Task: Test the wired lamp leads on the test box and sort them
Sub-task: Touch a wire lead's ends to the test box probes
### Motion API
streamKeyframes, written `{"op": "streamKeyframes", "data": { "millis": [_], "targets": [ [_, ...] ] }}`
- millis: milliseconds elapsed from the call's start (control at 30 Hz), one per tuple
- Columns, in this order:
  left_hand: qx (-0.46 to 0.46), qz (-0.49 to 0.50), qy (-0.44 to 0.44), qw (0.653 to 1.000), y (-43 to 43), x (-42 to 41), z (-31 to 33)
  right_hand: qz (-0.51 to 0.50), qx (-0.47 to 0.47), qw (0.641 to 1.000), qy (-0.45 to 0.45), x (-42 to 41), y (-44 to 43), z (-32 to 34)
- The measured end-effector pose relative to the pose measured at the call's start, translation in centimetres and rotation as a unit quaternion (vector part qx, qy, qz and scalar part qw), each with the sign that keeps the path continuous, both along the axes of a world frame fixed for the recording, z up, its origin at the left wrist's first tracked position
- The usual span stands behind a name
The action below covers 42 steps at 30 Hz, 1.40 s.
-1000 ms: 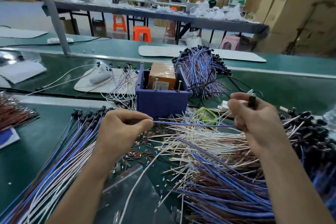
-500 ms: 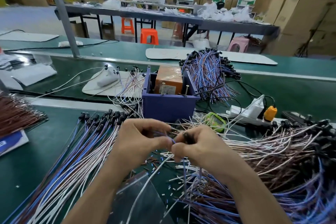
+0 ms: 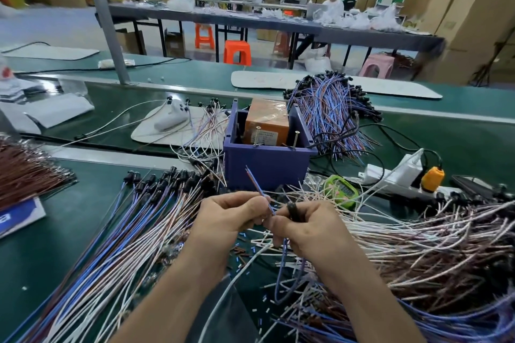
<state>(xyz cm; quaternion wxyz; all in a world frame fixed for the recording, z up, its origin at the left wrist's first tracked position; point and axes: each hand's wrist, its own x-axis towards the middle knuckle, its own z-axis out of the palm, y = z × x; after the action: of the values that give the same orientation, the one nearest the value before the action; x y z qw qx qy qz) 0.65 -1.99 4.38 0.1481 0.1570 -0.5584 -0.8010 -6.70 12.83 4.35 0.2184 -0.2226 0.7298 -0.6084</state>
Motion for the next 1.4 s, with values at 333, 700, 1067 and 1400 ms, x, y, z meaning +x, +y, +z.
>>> {"op": "streamKeyframes", "data": {
  "millis": [333,700,1067,1400],
  "targets": [
    [-0.012,0.041,-0.014,0.999,0.5,-0.1,-0.2,-0.054,-0.054,0.996,-0.037,1.0,0.3,-0.5],
    [0.022,0.151,-0.046,0.987,-0.6,-3.0,0.1,-0.273,-0.161,0.943,-0.102,-0.2,-0.3,-0.2],
    [0.017,0.184,-0.019,0.983,-0.8,-5.2,-0.4,-0.278,-0.16,0.943,-0.089,-1.2,-0.6,-1.4],
    [0.017,0.16,-0.019,0.987,-0.7,-5.7,-0.1,-0.268,-0.165,0.946,-0.072,-1.0,-0.4,-1.4]
  ]
}}
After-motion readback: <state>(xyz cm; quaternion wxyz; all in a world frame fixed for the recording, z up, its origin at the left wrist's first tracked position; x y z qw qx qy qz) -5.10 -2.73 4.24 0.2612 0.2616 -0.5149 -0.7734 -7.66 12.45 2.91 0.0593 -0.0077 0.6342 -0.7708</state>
